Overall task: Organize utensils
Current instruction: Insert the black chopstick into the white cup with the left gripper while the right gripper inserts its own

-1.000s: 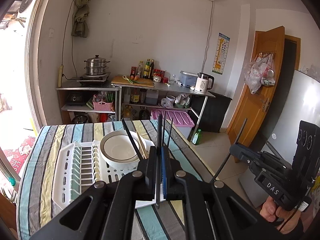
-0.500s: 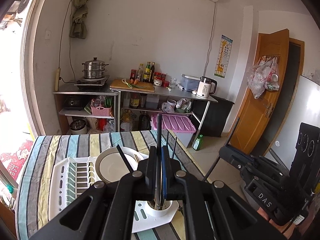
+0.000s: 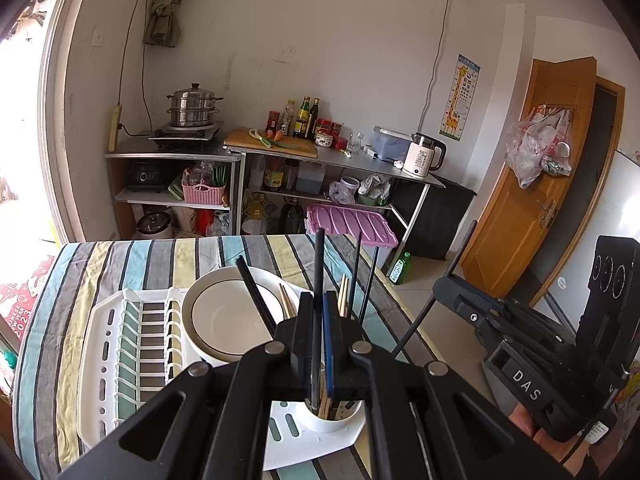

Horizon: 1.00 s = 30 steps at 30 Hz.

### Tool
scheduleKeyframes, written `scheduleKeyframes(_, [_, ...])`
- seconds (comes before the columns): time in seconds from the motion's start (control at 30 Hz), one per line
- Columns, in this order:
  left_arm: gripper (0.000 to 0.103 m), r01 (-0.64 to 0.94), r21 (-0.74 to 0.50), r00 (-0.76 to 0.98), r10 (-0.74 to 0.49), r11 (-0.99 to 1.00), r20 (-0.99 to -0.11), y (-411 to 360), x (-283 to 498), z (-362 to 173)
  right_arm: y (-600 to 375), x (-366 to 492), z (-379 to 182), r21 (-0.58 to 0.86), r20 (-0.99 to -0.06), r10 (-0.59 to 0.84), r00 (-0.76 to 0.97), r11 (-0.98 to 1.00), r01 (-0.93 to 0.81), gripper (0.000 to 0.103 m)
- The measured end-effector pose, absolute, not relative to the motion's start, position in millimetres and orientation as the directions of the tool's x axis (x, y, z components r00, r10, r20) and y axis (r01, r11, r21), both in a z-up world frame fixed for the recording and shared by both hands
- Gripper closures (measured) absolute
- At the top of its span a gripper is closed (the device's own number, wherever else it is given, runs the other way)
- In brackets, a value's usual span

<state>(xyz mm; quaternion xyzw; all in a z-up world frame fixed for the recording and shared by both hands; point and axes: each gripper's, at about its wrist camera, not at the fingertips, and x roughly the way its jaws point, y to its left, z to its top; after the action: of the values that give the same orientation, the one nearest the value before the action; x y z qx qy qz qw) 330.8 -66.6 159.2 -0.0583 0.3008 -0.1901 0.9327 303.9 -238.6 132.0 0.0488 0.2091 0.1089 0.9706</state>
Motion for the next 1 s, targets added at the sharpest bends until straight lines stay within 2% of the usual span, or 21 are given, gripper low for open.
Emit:
scheduleKeyframes(0.3, [0.098,0.282,-0.237,0.713,-0.368,0.93,-0.597,-64.0,345.1,128.3,-245.5,319.8,107.0,0.159,-0.457,0.221,0.861,0.973,-0.166,0.098])
scheduleKeyframes(0.67, [0.098,0.278,-0.21,0.726,-0.348,0.937,-0.593,-64.1,344.8,125.9,-246.9,323.8,108.1,0.146,-0.471,0.219,0.854,0.975,-0.169,0.098])
scheduleKeyframes(0.8, [0.097,0.285,-0.198,0.731,-0.347,0.938,-0.587,-64.1,339.9,126.7,-247.6,320.4,108.4,0.146,-0.47,0.214,0.856,0.976,-0.164,0.09])
scheduleKeyframes(0.9, [0.097,0.286,-0.189,0.743,-0.342,0.939,-0.576,-61.6,334.3,127.4,-250.6,315.3,106.7,0.149,-0.465,0.217,0.858,0.975,-0.166,0.09])
scheduleKeyframes(1.0, [0.091,0.283,-0.187,0.747,-0.338,0.941,-0.572,-57.3,325.5,125.4,-253.2,306.0,104.5,0.154,-0.461,0.222,0.859,0.974,-0.169,0.089])
